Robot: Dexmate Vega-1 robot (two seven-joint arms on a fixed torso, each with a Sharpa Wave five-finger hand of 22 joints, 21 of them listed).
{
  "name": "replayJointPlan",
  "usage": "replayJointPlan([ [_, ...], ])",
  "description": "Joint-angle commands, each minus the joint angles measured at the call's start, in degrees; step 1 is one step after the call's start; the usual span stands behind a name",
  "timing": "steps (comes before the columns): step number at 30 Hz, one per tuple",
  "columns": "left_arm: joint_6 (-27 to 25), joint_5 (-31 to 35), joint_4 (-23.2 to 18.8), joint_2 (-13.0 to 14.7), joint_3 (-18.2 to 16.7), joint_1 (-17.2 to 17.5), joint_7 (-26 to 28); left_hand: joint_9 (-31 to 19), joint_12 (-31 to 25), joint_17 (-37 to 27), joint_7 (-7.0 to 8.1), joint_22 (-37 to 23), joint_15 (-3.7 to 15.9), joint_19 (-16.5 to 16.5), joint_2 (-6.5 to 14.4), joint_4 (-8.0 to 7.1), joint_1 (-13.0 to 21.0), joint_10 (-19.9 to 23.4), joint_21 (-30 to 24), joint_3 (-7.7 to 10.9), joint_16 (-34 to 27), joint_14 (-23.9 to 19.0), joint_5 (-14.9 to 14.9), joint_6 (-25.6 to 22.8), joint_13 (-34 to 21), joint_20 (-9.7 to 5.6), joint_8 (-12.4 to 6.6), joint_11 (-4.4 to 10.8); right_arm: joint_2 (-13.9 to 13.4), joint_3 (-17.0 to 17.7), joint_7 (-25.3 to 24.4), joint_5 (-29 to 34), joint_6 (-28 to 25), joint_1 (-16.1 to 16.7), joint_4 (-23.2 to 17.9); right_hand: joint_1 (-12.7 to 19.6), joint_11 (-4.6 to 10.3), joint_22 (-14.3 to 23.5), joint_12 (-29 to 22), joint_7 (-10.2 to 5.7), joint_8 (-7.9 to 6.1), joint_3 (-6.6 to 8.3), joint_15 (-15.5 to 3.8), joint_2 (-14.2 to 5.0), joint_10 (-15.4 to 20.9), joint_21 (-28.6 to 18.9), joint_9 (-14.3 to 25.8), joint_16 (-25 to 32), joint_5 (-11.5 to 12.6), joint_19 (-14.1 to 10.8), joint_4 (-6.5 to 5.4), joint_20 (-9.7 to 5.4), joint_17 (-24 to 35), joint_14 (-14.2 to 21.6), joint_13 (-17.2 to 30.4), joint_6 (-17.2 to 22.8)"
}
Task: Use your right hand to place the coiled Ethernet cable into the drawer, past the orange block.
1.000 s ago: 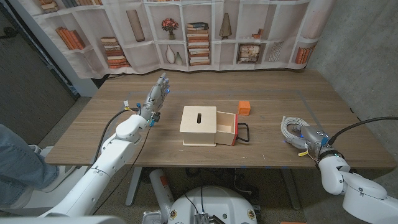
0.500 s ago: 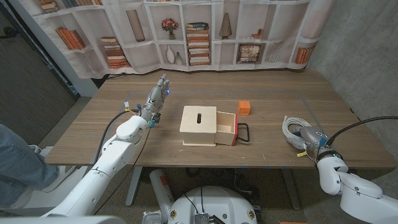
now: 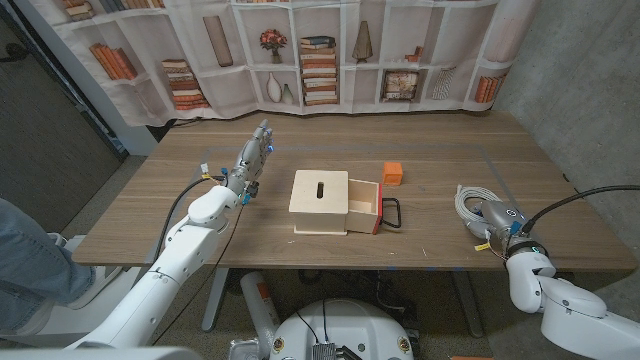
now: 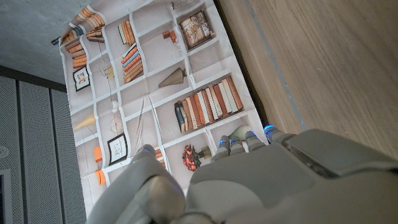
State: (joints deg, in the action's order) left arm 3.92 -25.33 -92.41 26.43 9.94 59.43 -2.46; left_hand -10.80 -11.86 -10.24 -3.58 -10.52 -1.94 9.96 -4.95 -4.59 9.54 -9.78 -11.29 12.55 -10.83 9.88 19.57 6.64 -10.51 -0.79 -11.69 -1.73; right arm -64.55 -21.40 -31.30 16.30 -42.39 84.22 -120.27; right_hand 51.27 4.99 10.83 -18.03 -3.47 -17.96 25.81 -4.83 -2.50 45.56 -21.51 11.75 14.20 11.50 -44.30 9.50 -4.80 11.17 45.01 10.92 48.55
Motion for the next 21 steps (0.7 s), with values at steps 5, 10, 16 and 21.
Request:
replayJointPlan([
  [5,0.2,-0.3,1.5,-0.3,-0.3,-0.5,-0.5,-0.1,0.1,-0.2,0.0,-0.2,0.37,12.3,0.2,-0.03,0.5,-0.3,-0.5,-0.5,0.0,5.2,0.2,-0.1,-0.2,0.43,0.09,0.42,1.1,-3.1,-1.1,2.8,-1.9,-3.5,0.5,3.8,2.64,0.8,-2.4,-6.96,0.08,0.07,-7.75,-2.81,7.9,-2.5,0.5,2.2,-1.2,-4.7,-0.59,-5.73,0.8,6.7,0.4,5.7],
  [10,0.1,-0.3,2.1,-0.4,-0.4,-0.9,-0.8,-0.1,0.1,-0.2,-0.02,-0.2,0.32,12.3,0.2,-0.04,0.5,-0.3,-0.5,-0.56,0.0,5.3,0.2,-0.1,-0.2,0.45,0.11,0.35,1.2,-4.2,-0.5,3.9,-3.0,-4.7,0.4,5.8,3.92,1.0,-3.5,-7.5,0.09,-0.5,-8.75,-3.47,10.6,-3.6,0.7,3.7,-1.6,-6.4,-0.21,-6.77,1.8,10.2,1.0,6.6],
  [16,0.2,-0.3,2.5,-0.4,-0.5,-1.4,-1.1,-0.1,0.1,-0.2,-0.06,-0.2,0.38,12.3,0.2,-0.04,0.5,-0.3,-0.5,-0.61,0.0,5.2,0.2,-0.1,-0.2,0.47,0.12,0.32,1.7,-4.5,-0.8,4.6,-3.7,-5.4,0.3,7.4,4.16,1.4,-4.0,-7.87,0.45,-1.44,-8.87,-3.41,11.4,-4.5,0.8,5.3,-1.6,-7.2,0.04,-7.13,3.3,12.3,1.8,6.7],
  [21,0.1,-0.2,2.7,-0.5,-0.6,-1.7,-1.2,-0.1,0.1,-0.2,-0.12,-0.2,0.35,12.3,0.3,-0.05,0.6,-0.4,-0.5,-0.69,0.0,5.3,0.2,-0.2,-0.2,0.51,0.09,0.31,2.6,-4.4,-1.9,4.9,-4.2,-5.6,0.4,9.2,4.35,1.9,-4.5,-7.91,0.48,-2.21,-8.88,-3.39,12.1,-5.4,0.9,6.2,-1.6,-7.7,0.12,-7.17,4.5,13.4,2.4,7.7],
])
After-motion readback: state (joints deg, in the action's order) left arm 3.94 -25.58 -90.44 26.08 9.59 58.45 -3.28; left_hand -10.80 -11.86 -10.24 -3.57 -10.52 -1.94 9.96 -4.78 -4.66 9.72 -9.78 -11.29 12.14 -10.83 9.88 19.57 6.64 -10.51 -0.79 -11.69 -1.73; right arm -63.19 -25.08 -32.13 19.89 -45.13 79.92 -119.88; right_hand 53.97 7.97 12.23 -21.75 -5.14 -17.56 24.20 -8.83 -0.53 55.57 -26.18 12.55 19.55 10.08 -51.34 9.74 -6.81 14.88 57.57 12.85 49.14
